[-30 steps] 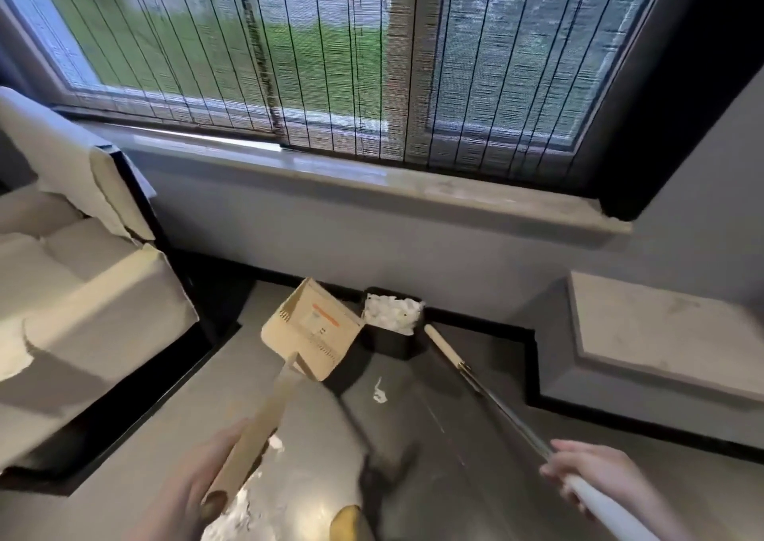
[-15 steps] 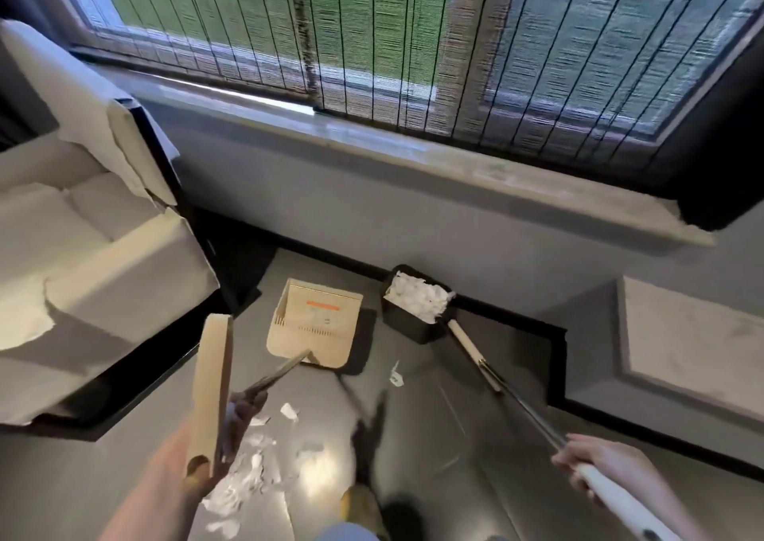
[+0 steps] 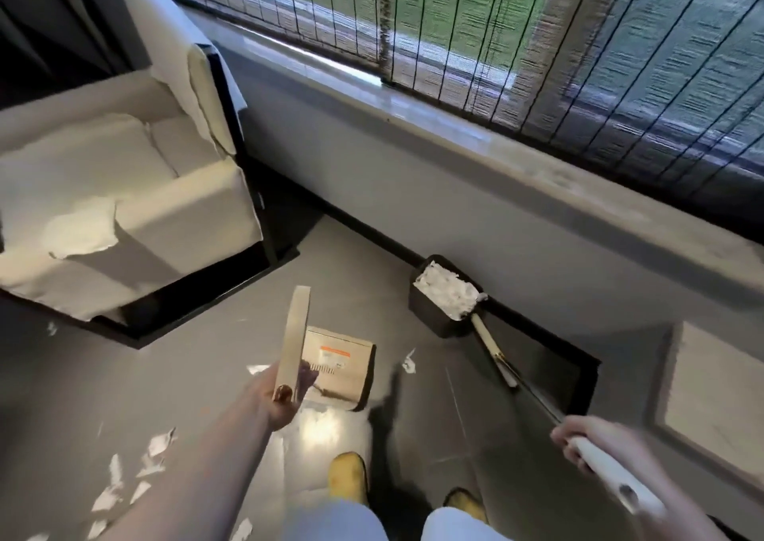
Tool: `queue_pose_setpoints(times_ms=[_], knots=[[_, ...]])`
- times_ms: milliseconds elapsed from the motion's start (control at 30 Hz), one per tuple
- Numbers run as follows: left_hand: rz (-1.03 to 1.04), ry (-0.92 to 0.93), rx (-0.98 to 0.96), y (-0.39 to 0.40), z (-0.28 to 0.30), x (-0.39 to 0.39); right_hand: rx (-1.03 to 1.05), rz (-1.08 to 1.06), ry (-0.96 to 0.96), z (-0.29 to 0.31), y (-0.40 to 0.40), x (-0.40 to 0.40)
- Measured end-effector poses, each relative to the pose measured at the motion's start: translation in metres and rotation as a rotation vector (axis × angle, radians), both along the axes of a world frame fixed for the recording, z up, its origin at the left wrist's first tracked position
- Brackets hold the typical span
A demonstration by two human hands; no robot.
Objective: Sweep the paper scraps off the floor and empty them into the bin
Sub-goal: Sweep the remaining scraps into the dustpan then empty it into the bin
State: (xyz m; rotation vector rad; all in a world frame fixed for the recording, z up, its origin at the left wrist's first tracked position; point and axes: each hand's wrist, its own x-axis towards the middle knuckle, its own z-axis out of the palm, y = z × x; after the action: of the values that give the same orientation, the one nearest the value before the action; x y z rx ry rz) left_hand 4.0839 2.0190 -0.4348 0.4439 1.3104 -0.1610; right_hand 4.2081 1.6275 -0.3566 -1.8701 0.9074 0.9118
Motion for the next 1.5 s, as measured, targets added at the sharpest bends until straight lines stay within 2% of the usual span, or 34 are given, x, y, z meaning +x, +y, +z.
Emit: queue_pose_setpoints(times_ms=[33,67,200,333,467,567,733,867,933,1100,1200,1367,1500], knots=[[0.14,0.017,-0.061,-0.01,0.001,-0.002,-0.006,0.001,0.015,-0.004,-0.001,0.0],[0.154,-0.018,-0.129,-0.013,0.002,-0.003,-0.009,0.007,0.03,-0.008,-0.002,0.0],[0.12,0.006,-0.174,-0.021,-0.016,-0.026,-0.016,0.031,0.082,-0.02,-0.005,0.005],[0.096,-0.057,-0.053,-0.028,-0.002,-0.033,-0.015,0.057,0.154,-0.027,-0.009,0.013],[-0.167,-0.076,0.116,-0.035,0.024,-0.034,0.033,0.099,0.211,-0.03,-0.006,0.014],[-0.332,0.025,0.407,-0.055,0.039,-0.032,0.093,0.104,0.249,-0.026,-0.002,0.013],[-0.63,0.162,1.172,-0.086,0.028,-0.032,0.1,0.13,0.268,-0.024,-0.006,0.016],[-0.86,0.14,1.456,-0.095,0.014,-0.033,0.036,0.131,0.141,-0.014,-0.012,0.018],[-0.933,0.218,1.495,-0.095,0.011,-0.031,0.003,0.137,0.102,-0.01,-0.015,0.019],[-0.891,0.299,1.512,-0.093,0.013,-0.025,-0.037,0.14,0.082,-0.014,-0.024,0.024],[-0.817,0.25,1.502,-0.098,0.014,-0.019,-0.033,0.141,0.061,-0.014,-0.031,0.028],[-0.721,0.03,1.424,-0.131,0.022,0.0,0.001,0.132,0.085,-0.008,-0.049,0.033],[-0.732,0.028,1.437,-0.154,0.025,0.007,-0.005,0.114,0.065,-0.003,-0.069,0.033]])
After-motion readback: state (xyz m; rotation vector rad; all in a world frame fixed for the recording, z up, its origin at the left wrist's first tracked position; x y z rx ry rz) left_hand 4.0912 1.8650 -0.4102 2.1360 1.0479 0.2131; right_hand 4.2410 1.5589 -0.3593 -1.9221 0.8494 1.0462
